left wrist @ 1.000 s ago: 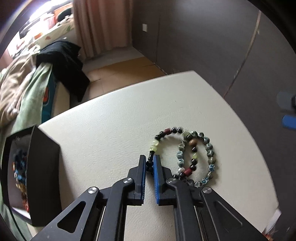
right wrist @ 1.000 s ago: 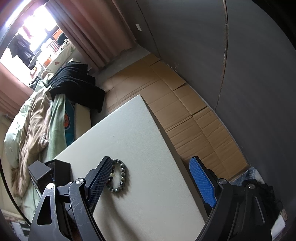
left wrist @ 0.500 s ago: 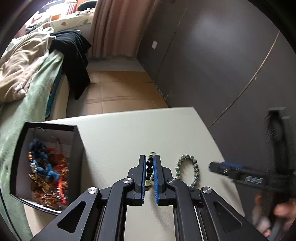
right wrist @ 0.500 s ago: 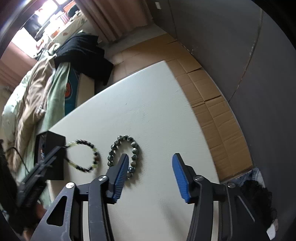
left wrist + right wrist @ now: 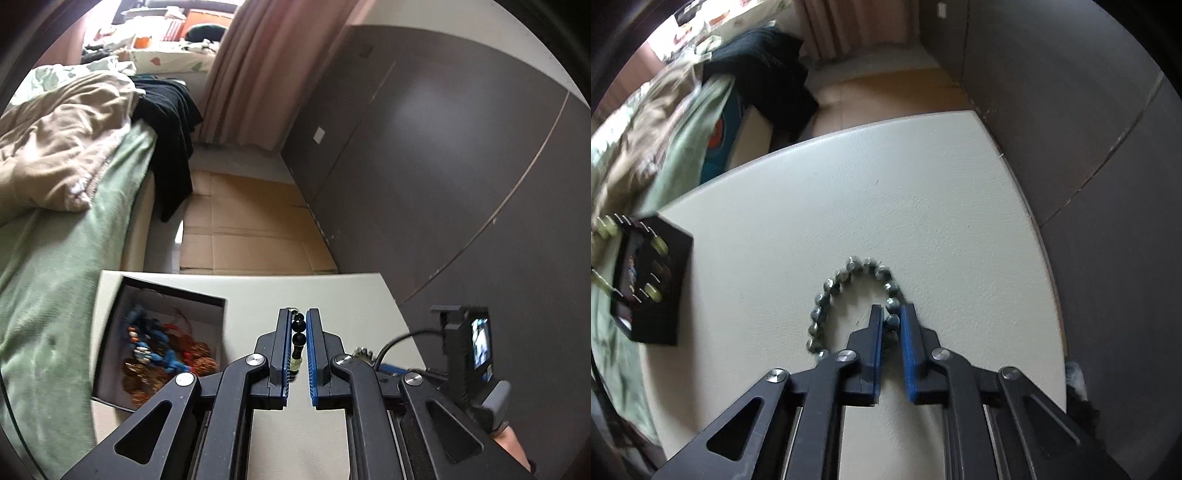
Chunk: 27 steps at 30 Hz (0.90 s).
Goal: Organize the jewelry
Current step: 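Close the left tool on a dark bead bracelet while the right tool grasps the other, then drop both bead bracelets into the black box from the left and right tools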
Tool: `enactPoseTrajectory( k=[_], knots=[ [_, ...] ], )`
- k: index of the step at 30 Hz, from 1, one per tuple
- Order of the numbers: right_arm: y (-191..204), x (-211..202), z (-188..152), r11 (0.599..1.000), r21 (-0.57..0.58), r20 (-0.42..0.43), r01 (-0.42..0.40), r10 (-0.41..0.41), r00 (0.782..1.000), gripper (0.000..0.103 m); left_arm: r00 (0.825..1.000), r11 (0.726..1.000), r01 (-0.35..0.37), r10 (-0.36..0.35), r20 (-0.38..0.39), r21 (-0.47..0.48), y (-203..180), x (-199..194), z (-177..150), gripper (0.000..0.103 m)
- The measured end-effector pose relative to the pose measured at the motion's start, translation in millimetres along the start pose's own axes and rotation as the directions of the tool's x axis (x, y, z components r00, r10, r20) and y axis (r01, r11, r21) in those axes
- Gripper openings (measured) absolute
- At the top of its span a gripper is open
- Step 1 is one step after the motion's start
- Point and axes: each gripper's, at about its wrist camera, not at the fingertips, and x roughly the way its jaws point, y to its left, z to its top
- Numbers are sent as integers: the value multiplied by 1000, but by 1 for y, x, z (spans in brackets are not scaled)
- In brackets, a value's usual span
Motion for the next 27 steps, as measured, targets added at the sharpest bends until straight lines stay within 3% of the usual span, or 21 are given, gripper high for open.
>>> enactPoseTrajectory(
  k=[6,14,17,24,27],
  knots=[
    [4,-15,0,996,12,65,-89,88,994,10,999,998,-31,33,40,-48,25,-16,7,7],
    [9,-46,3,974,42,164,-225,215,963,10,995,996,-48,55,85,-78,45,-28,8,7],
    [18,-48,6,969,41,174,-245,234,956,10,992,996,-43,52,113,-81,49,-31,9,8],
    [35,-47,3,968,20,160,-250,243,957,10,995,987,-10,26,96,-160,62,-17,9,8],
    [39,-45,4,969,15,156,-247,242,958,10,998,979,-37,48,51,-203,70,-5,9,8]
  ],
)
